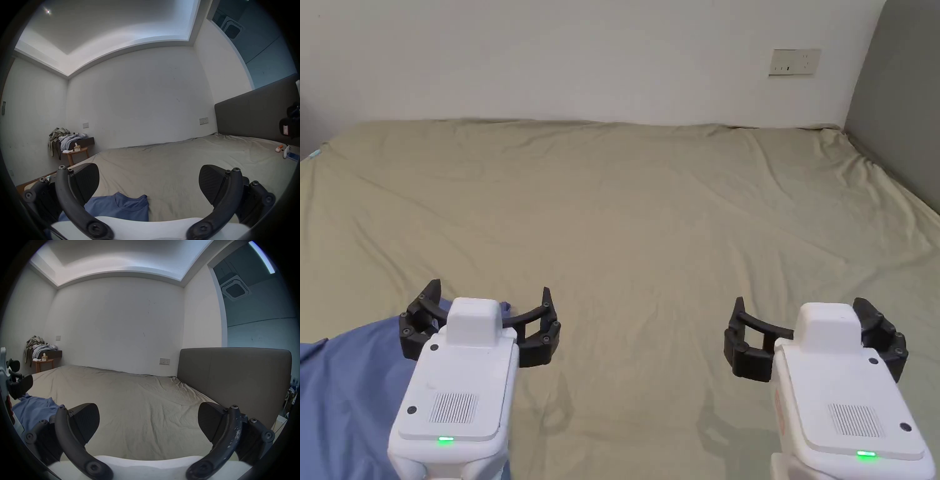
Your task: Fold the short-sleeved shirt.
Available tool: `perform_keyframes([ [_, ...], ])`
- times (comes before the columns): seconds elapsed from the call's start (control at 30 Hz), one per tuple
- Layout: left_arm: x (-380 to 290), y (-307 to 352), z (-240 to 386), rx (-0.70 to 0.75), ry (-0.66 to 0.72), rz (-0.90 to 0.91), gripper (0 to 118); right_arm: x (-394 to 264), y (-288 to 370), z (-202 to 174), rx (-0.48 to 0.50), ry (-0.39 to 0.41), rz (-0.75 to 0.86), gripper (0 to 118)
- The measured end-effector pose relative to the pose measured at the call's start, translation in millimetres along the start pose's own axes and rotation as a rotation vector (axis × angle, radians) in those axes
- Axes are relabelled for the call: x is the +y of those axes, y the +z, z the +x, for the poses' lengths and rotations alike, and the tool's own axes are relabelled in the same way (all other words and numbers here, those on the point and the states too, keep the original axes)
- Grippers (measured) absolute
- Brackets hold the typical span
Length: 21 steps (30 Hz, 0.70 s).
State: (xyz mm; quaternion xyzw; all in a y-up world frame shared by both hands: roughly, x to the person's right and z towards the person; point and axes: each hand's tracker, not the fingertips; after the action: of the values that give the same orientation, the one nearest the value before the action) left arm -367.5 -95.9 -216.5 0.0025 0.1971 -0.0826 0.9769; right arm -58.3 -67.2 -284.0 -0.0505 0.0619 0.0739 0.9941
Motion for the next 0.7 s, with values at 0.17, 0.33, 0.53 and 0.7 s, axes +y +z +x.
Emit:
perform_keyframes([
  [0.17, 1.9, -3.0, -3.9, 0.001, 0.028, -0.011, 118, 1.9, 0.8, -2.9, 0.008, 0.004, -0.006, 118],
  [0.33, 1.6, -3.4, -7.2, 0.002, 0.054, -0.016, 118, 3.3, 1.0, -3.8, 0.012, 0.008, -0.009, 118],
  [0.53, 2.2, -2.0, -8.1, 0.001, 0.046, -0.007, 118, 5.0, 0.8, -3.0, 0.018, 0.006, -0.008, 118],
  [0.7, 1.6, -1.5, -8.1, 0.0, 0.04, -0.005, 118, 6.3, 2.1, -1.8, 0.02, 0.009, -0.006, 118],
])
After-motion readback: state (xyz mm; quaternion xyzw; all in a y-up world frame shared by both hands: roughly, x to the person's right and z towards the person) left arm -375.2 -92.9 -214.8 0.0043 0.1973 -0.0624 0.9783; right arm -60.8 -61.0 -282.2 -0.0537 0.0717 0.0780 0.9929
